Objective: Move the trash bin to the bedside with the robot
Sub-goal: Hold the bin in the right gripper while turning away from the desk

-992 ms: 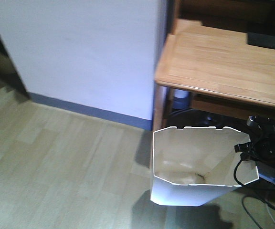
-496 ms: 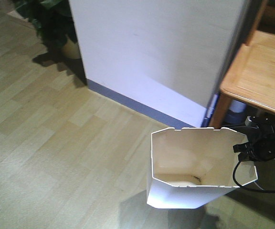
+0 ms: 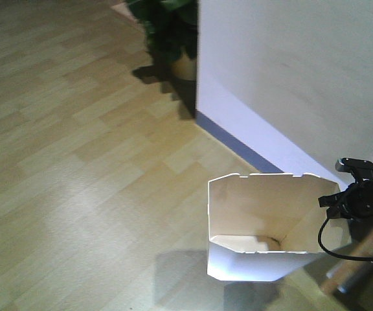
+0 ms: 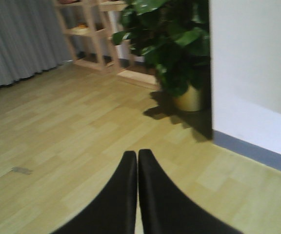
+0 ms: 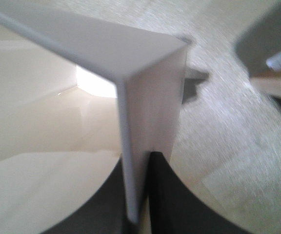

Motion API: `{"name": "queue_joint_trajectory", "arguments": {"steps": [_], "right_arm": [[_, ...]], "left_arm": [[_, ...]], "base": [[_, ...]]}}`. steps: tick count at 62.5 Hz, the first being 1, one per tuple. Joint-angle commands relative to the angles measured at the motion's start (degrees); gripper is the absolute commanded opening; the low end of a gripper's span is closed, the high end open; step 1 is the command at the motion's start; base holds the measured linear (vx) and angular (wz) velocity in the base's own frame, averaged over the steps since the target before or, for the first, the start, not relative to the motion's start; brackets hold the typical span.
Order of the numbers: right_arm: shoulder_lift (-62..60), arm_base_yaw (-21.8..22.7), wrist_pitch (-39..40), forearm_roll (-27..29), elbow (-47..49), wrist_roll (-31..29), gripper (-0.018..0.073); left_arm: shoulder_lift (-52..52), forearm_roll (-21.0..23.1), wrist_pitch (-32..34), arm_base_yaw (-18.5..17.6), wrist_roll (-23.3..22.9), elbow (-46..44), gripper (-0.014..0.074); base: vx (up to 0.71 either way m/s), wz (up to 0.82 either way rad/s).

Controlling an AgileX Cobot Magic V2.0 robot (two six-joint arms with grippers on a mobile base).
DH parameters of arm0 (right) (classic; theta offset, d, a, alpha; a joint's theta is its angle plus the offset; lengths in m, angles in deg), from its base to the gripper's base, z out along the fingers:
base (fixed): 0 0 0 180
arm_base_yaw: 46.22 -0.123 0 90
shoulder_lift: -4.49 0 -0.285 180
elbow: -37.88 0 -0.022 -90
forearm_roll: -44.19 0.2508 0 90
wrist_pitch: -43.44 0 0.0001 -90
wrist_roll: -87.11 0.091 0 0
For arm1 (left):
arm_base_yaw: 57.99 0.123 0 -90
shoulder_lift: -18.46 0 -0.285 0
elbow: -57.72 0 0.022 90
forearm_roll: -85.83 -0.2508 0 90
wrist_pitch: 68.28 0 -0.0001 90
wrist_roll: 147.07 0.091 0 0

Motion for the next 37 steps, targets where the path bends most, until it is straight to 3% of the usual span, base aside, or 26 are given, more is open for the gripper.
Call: {"name": "queue_joint_trajectory", "arguments": {"steps": [1,37], "right_arm": [[-4.3,0.05,-8.75,3.29,0.89,0.44,-0.0006],[-4.3,0.1,-8.67,3.29,0.89,0.44,-0.0006]], "left_arm": [[-0.58,0.03,4.2,-0.35,-0.46,1.65,-0.0006],[-0.58,0.03,4.2,-0.35,-0.46,1.65,-0.0006]], "base": [[0.16,0.68],[0.19,0.69]]}}
